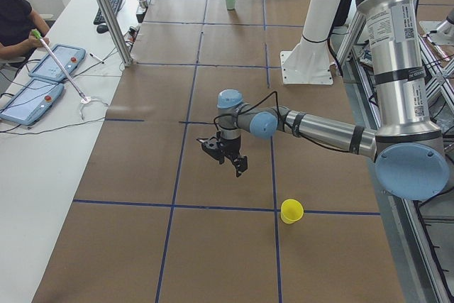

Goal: Transfer and stack yellow cup on green cup

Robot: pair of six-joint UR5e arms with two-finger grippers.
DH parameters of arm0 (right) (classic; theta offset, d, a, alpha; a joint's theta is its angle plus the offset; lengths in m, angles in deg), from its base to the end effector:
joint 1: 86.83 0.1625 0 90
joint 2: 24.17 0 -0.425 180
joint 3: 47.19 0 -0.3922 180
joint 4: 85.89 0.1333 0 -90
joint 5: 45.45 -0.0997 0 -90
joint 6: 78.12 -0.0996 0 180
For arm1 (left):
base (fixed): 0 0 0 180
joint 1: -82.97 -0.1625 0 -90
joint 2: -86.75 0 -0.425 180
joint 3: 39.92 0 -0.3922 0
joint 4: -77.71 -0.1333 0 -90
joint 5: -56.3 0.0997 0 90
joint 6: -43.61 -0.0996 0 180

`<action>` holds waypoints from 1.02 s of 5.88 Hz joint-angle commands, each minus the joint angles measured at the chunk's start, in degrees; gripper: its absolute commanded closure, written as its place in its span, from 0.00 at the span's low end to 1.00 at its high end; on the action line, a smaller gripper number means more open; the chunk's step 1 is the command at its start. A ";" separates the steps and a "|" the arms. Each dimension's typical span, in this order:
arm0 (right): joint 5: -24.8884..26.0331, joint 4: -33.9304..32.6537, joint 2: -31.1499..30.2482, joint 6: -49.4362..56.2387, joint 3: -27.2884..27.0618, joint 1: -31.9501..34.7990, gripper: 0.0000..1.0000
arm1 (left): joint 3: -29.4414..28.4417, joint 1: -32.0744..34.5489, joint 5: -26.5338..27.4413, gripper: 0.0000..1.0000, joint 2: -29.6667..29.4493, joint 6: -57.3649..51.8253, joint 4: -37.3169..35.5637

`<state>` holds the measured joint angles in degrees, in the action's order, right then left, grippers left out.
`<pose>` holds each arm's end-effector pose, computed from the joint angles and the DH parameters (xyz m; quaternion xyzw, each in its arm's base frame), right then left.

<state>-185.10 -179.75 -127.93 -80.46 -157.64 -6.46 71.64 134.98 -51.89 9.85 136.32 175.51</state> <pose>-0.0089 -0.3953 0.5891 -0.0215 -0.4198 -0.0680 0.9048 0.1742 -0.3890 0.5817 -0.0840 0.1922 -0.4294 0.8784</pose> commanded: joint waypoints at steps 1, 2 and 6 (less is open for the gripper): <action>-0.19 0.69 0.13 -0.30 -0.29 -0.20 0.01 | 2.15 -10.91 14.34 0.00 0.09 23.98 -5.72; -0.01 1.74 0.22 -0.39 -0.29 -0.20 0.01 | 6.44 -13.92 16.16 0.00 0.09 30.19 -19.35; -0.27 1.75 0.05 -0.22 -0.82 -0.12 0.01 | 4.57 -25.10 11.46 0.00 -4.29 57.98 -49.41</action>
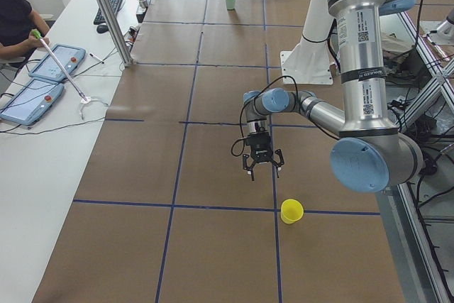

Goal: Transfer and stack yellow cup on green cup

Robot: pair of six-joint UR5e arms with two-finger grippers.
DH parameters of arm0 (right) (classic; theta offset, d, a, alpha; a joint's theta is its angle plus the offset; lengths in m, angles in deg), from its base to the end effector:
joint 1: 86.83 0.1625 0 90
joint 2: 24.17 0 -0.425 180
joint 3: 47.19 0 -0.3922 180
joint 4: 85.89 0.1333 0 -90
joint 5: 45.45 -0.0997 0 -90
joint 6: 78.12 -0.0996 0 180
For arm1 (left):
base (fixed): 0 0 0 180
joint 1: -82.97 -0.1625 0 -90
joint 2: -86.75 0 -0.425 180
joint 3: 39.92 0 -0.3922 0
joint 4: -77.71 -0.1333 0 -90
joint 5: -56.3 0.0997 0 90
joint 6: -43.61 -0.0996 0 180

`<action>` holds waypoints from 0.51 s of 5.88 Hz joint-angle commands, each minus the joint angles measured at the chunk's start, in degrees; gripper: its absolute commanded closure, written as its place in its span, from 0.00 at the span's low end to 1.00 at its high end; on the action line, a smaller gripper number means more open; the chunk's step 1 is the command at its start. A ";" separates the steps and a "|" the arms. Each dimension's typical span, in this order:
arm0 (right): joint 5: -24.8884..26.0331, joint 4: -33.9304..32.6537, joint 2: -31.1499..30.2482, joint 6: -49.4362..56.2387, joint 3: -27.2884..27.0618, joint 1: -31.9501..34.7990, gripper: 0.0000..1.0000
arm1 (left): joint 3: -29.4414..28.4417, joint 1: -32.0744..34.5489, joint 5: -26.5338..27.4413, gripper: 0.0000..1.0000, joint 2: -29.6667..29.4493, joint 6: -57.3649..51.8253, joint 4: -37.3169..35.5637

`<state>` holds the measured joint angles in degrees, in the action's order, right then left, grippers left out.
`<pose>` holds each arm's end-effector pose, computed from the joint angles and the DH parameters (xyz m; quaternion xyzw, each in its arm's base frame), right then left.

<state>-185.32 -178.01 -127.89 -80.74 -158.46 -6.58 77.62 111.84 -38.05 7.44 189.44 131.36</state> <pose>-0.0103 -0.3973 0.5783 -0.0027 -0.4233 -0.0763 0.9028 0.2522 -0.2827 0.5933 0.0031 -0.1733 -0.6682 0.7235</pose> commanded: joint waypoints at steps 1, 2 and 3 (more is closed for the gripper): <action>-0.05 0.01 -0.08 0.33 -0.09 0.00 0.01 | -7.61 -2.41 -2.50 0.00 -3.39 9.52 -5.39; 0.04 0.01 0.00 0.50 0.26 0.00 0.01 | -9.85 -2.51 -2.42 0.00 -4.10 11.74 -5.39; -0.05 0.01 0.00 0.50 0.26 0.00 0.01 | -11.70 -2.59 -2.59 0.00 -4.80 13.15 -5.57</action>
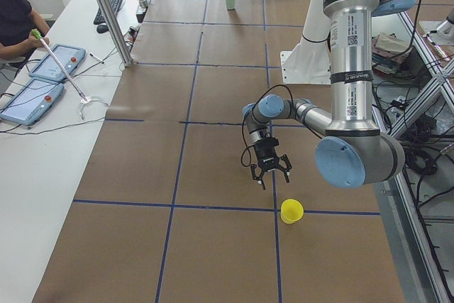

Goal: Transfer and stack yellow cup on green cup

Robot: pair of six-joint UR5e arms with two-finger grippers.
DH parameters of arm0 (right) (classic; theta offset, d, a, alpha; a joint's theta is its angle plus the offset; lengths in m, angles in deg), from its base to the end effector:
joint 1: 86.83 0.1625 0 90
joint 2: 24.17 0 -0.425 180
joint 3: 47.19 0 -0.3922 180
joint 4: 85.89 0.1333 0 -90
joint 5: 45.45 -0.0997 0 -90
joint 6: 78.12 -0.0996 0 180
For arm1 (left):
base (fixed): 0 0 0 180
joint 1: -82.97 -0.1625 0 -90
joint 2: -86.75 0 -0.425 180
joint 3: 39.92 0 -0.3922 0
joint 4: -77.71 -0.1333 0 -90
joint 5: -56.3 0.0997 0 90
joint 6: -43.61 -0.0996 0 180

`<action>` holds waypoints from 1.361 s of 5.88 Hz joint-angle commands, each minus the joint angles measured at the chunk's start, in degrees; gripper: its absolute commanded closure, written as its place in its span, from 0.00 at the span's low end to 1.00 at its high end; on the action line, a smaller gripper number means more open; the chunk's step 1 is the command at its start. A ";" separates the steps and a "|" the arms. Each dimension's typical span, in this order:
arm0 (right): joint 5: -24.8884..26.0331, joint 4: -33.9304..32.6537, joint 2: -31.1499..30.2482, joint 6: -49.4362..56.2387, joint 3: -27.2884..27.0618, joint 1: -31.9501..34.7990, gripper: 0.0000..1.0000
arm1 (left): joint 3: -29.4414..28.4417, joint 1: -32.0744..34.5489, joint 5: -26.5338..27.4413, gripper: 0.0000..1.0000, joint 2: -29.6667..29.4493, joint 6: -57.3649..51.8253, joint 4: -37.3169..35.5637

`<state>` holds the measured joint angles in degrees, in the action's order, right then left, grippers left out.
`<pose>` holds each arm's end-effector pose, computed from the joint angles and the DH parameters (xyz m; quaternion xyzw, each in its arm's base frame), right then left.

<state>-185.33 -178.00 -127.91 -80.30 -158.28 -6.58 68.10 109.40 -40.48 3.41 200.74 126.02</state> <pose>-0.0103 -0.3972 0.5800 -0.0025 -0.4233 -0.0790 0.9026 0.2784 -0.2741 0.6431 0.0373 -0.2647 -0.7127 0.6485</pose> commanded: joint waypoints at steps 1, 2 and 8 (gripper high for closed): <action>-0.04 0.00 0.02 0.06 0.08 0.00 0.01 | -2.37 -1.02 -0.16 0.00 -0.52 3.70 -0.58; -0.04 0.09 0.02 0.24 0.00 0.00 0.01 | -3.68 -2.77 -2.42 0.00 -0.60 5.45 -1.37; -0.04 0.09 0.46 -0.20 -0.09 -0.09 0.01 | -11.05 -8.58 -2.00 0.00 2.47 7.05 3.17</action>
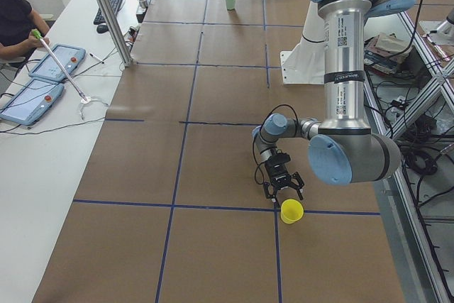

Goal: Transfer and stack yellow cup on green cup

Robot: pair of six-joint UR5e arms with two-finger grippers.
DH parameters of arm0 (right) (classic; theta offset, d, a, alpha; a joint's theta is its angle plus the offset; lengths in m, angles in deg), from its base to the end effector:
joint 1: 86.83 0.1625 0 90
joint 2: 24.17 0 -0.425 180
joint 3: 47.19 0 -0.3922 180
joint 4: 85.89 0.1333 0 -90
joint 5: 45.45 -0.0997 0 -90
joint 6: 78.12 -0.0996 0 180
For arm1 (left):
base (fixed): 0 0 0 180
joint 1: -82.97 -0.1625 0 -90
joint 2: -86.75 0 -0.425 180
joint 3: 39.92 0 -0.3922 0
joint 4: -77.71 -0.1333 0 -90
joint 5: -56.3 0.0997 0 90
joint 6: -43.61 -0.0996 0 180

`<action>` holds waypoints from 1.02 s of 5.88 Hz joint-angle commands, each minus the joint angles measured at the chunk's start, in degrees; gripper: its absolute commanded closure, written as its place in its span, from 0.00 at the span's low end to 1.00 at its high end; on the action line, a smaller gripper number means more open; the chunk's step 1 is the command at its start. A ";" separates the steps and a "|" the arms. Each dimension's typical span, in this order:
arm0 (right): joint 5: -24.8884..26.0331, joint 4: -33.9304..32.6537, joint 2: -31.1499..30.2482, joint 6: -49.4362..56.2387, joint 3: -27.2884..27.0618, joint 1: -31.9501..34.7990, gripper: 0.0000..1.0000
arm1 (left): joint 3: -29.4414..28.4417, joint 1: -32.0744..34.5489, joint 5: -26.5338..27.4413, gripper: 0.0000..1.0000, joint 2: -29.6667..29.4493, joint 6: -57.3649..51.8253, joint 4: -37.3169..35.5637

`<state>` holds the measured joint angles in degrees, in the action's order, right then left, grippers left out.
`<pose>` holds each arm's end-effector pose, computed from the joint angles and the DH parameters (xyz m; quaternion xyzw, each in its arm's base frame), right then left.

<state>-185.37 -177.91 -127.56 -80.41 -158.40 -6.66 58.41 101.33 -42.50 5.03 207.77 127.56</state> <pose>-0.0113 -0.3997 0.5763 0.0011 -0.4239 -0.0808 0.9021 0.2892 -0.2204 0.7222 0.0963 -0.3358 -0.6949 0.6286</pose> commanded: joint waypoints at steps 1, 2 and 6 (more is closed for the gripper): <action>0.00 0.00 0.12 -0.09 -0.06 -0.01 0.01 | -3.04 -0.53 0.02 0.00 1.03 -0.06 3.31; 0.00 0.00 0.12 -0.09 -0.06 -0.01 0.01 | -3.23 -0.53 0.11 0.00 1.12 -0.07 3.50; 0.00 0.00 0.12 -0.17 -0.06 -0.01 0.01 | -4.11 -0.79 1.24 0.49 2.70 -0.24 5.17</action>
<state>-185.37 -177.91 -127.44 -80.58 -158.43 -6.67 54.32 100.60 -41.97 7.60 207.59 132.64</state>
